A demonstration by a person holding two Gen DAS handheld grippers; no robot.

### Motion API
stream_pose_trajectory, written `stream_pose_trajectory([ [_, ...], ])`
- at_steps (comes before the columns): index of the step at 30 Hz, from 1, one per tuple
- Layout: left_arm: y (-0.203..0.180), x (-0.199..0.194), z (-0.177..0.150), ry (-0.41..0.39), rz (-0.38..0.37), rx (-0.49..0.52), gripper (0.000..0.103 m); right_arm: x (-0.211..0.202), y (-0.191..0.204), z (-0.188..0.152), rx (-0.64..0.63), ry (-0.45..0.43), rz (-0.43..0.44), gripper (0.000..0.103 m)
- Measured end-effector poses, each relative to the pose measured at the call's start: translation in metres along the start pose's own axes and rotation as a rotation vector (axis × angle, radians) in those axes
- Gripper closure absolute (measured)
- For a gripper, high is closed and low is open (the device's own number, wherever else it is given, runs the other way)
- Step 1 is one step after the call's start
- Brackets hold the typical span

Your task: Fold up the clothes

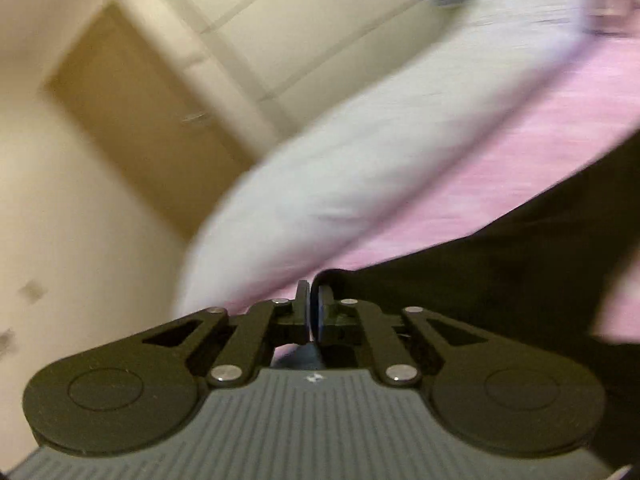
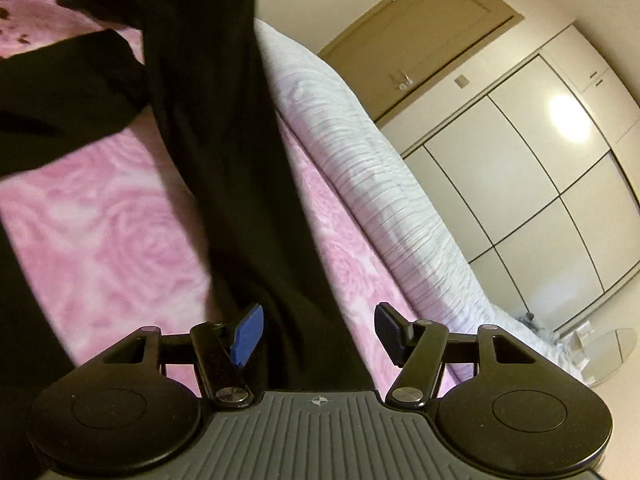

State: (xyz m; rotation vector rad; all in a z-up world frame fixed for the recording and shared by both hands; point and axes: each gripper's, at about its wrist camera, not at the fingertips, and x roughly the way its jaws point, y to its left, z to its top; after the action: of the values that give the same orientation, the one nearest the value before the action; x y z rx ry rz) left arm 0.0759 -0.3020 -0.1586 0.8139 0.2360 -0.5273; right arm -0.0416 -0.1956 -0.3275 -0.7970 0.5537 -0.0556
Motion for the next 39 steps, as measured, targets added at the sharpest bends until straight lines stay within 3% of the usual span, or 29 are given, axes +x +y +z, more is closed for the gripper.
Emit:
stream_pose_trajectory([
  [2, -0.001, 0.024, -0.004, 0.040, 0.081, -0.029, 0.095, 0.006, -0.001, 0.000, 0.009, 0.016, 0.015, 0.041],
  [4, -0.010, 0.027, -0.017, 0.048, 0.078, -0.028, 0.078, 0.004, 0.003, 0.000, 0.023, 0.034, 0.038, 0.040],
  [5, -0.018, 0.023, -0.027, 0.047, 0.060, -0.012, 0.060, 0.001, 0.006, 0.001, 0.030, 0.037, 0.059, 0.040],
  [6, -0.028, 0.014, -0.040, 0.047, 0.035, 0.018, 0.055, -0.007, 0.012, 0.000, 0.036, 0.044, 0.077, 0.040],
  [12, -0.090, -0.054, -0.124, 0.034, -0.153, 0.221, 0.049, -0.062, 0.051, -0.005, 0.028, 0.058, 0.157, 0.039],
  [15, -0.127, -0.088, -0.179, -0.005, -0.253, 0.453, 0.043, -0.085, 0.068, -0.010, 0.052, 0.071, 0.188, 0.038],
  [19, -0.179, -0.107, -0.241, -0.115, -0.233, 0.857, 0.043, -0.113, 0.089, -0.017, 0.072, 0.117, 0.219, 0.038],
  [22, -0.199, -0.105, -0.252, -0.179, -0.265, 0.955, 0.043, -0.129, 0.098, -0.027, 0.078, 0.173, 0.202, 0.038],
  [26, -0.219, -0.097, -0.257, -0.249, -0.293, 1.098, 0.044, -0.154, 0.102, -0.042, 0.112, 0.232, 0.194, 0.037],
  [28, -0.222, -0.095, -0.258, -0.244, -0.293, 1.114, 0.046, -0.166, 0.105, -0.053, 0.093, 0.264, 0.169, 0.037],
  [29, -0.223, -0.094, -0.259, -0.242, -0.293, 1.121, 0.062, -0.169, 0.105, -0.059, 0.093, 0.282, 0.156, 0.037],
  [30, -0.225, -0.092, -0.260, -0.240, -0.293, 1.129, 0.092, -0.173, 0.106, -0.066, 0.094, 0.300, 0.142, 0.037],
  [31, -0.225, -0.092, -0.260, -0.236, -0.287, 1.127, 0.097, -0.176, 0.106, -0.073, 0.094, 0.319, 0.129, 0.037],
  [35, -0.215, -0.106, -0.252, -0.179, -0.229, 1.000, 0.099, -0.190, 0.096, -0.099, 0.150, 0.369, 0.066, 0.037],
  [39, -0.184, -0.155, -0.248, -0.111, -0.150, 0.847, 0.099, -0.201, 0.084, -0.116, 0.211, 0.385, 0.027, 0.037],
])
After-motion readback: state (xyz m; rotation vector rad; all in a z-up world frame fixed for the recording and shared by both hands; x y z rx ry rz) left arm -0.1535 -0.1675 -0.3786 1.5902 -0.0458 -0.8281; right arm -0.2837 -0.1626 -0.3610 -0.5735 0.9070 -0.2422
